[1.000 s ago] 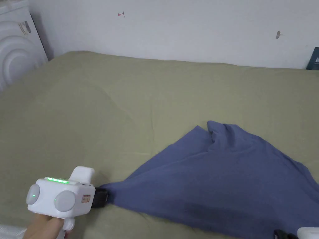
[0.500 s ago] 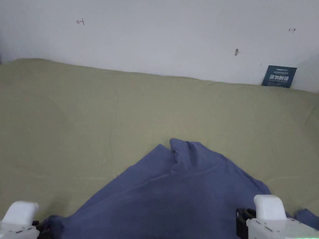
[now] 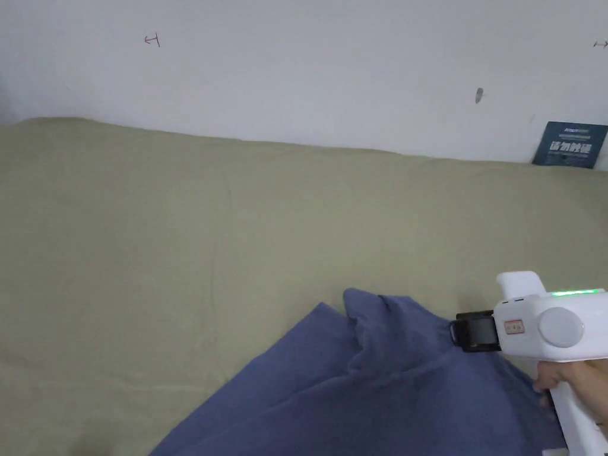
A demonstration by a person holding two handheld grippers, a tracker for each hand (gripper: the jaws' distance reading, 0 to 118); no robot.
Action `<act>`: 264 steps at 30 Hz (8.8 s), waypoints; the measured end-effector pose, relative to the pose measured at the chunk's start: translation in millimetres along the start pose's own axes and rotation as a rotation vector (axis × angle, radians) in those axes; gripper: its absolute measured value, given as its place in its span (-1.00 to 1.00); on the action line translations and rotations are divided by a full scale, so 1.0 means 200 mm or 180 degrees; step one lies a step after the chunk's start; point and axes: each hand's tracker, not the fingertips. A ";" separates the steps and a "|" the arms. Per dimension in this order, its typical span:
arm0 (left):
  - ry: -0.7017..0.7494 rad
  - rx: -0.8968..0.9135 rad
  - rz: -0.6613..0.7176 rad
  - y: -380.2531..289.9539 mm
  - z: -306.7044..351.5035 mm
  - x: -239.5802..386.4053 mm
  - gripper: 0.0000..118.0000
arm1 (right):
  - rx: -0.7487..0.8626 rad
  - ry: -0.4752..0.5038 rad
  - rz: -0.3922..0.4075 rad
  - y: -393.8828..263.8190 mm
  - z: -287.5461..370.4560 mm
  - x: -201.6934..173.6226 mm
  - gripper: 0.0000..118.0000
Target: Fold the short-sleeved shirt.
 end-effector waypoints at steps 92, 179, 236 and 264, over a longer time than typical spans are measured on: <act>0.1139 0.1619 -0.0053 2.62 0.00 0.51 -0.93 | 0.1772 -0.1289 -0.0251 1.39 1.01 0.50 -1.00; -0.0132 -0.0111 -0.0242 -0.20 0.18 0.13 0.71 | 0.0389 -0.0277 -0.0867 -1.58 1.32 0.15 -1.00; -0.0201 -0.0177 0.0093 0.66 -0.41 0.18 0.85 | -0.0074 -0.0003 -0.0865 -0.73 0.62 0.48 1.00; -0.0221 -0.0291 -0.0095 0.33 -0.28 0.26 -0.83 | -0.0162 -0.0066 -0.0679 -1.17 0.85 0.40 -1.00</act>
